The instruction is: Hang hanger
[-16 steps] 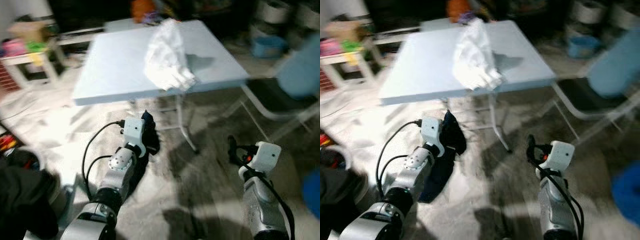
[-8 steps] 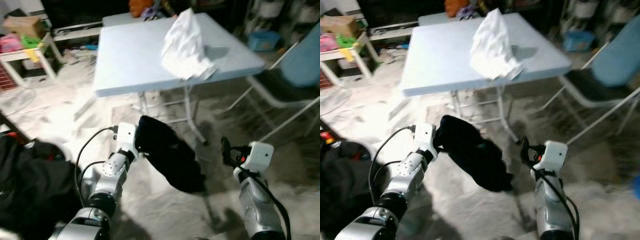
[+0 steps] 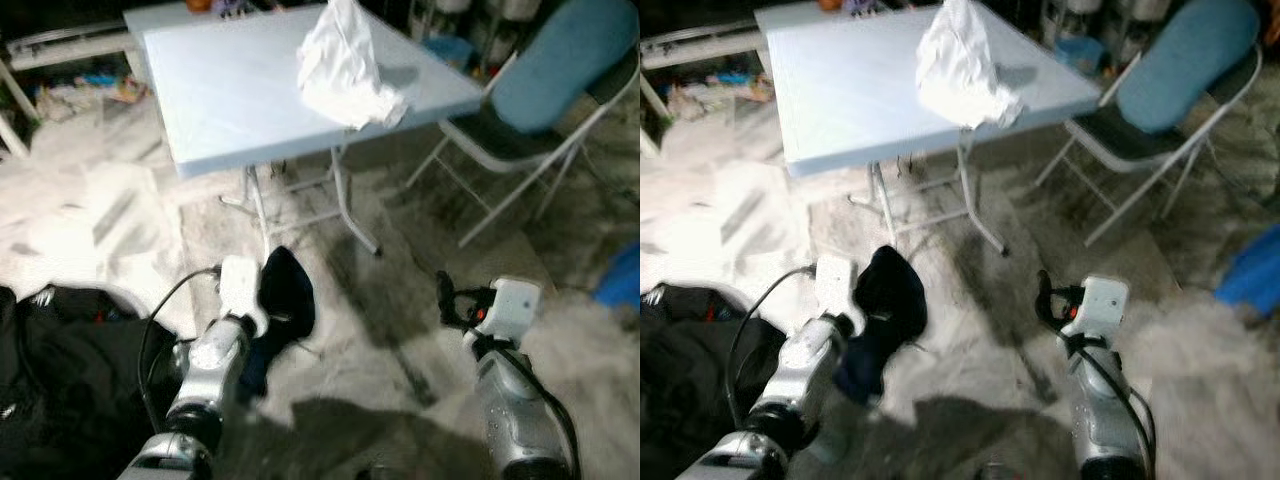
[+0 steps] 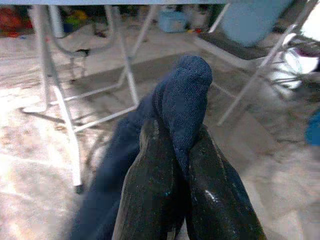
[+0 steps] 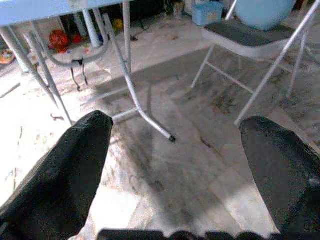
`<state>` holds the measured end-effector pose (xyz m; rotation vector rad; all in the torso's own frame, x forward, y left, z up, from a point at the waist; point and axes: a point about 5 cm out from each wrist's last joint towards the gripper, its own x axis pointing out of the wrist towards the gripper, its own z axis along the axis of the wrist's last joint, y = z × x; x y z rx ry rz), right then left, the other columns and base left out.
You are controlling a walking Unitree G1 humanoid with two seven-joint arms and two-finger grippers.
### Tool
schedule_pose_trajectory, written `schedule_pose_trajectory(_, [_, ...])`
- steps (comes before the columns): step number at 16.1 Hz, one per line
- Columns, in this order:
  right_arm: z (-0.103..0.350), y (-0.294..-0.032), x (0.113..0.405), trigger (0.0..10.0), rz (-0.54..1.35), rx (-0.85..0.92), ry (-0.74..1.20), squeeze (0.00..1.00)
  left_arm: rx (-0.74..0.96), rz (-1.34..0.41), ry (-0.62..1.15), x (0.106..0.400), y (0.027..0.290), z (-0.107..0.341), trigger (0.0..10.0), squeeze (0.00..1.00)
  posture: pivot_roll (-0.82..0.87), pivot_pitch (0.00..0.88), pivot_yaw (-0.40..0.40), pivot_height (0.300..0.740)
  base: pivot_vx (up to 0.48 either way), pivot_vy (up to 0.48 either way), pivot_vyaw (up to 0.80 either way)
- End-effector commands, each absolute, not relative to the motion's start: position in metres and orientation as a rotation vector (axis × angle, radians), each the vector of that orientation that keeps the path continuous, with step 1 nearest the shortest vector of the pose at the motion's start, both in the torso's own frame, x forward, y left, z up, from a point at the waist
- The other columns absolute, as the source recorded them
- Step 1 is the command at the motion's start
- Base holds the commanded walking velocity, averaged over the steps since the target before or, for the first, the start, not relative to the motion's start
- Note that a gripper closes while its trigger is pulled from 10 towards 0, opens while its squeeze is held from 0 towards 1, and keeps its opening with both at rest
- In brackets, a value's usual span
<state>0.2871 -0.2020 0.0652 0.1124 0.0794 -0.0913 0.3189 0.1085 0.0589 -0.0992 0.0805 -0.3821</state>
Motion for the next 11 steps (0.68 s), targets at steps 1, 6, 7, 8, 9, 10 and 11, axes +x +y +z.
schedule_pose_trajectory(1, [0.0681, -0.2011, 0.2893, 10.0, -0.084, 0.103, 0.074, 0.0, -0.096, -0.411, 0.029, 0.3195, 0.1074, 0.0666, 10.0, 0.0, -0.13, 0.146, 0.023, 0.74, 0.0, 0.0, 0.0])
schedule_pose_trajectory(6, [0.066, -0.2017, 0.2867, 10.0, -0.088, 0.101, 0.08, 0.0, -0.107, -0.448, 0.02, 0.3192, 0.1073, 0.0698, 10.0, 0.0, -0.14, 0.148, 0.032, 0.74, 0.218, 0.0, -0.58])
schedule_pose_trajectory(7, [0.0653, -0.2027, 0.2857, 10.0, -0.096, 0.103, 0.081, 0.0, -0.109, -0.461, 0.022, 0.3182, 0.1062, 0.0692, 10.0, 0.0, -0.14, 0.148, 0.041, 0.74, 0.33, 0.0, -0.8])
schedule_pose_trajectory(8, [0.0651, -0.203, 0.2851, 10.0, -0.099, 0.103, 0.08, 0.0, -0.11, -0.471, 0.022, 0.3177, 0.1047, 0.0692, 10.0, 0.0, -0.14, 0.148, 0.041, 0.74, 0.36, 0.0, -0.8])
schedule_pose_trajectory(9, [0.065, -0.2032, 0.2843, 10.0, -0.102, 0.101, 0.078, 0.0, -0.105, -0.481, 0.024, 0.3177, 0.1023, 0.0694, 10.0, 0.0, -0.15, 0.148, 0.046, 0.74, 0.36, 0.0, -0.8])
schedule_pose_trajectory(10, [0.0646, -0.2032, 0.2836, 10.0, -0.105, 0.1, 0.078, 0.0, -0.102, -0.491, 0.025, 0.3173, 0.101, 0.0692, 10.0, 0.0, -0.15, 0.147, 0.048, 0.74, 0.364, 0.0, -0.8])
schedule_pose_trajectory(11, [0.0643, -0.2035, 0.2825, 10.0, -0.107, 0.1, 0.077, 0.0, -0.103, -0.5, 0.025, 0.3167, 0.0998, 0.0692, 10.0, 0.0, -0.16, 0.147, 0.051, 0.74, 0.364, 0.0, -0.8])
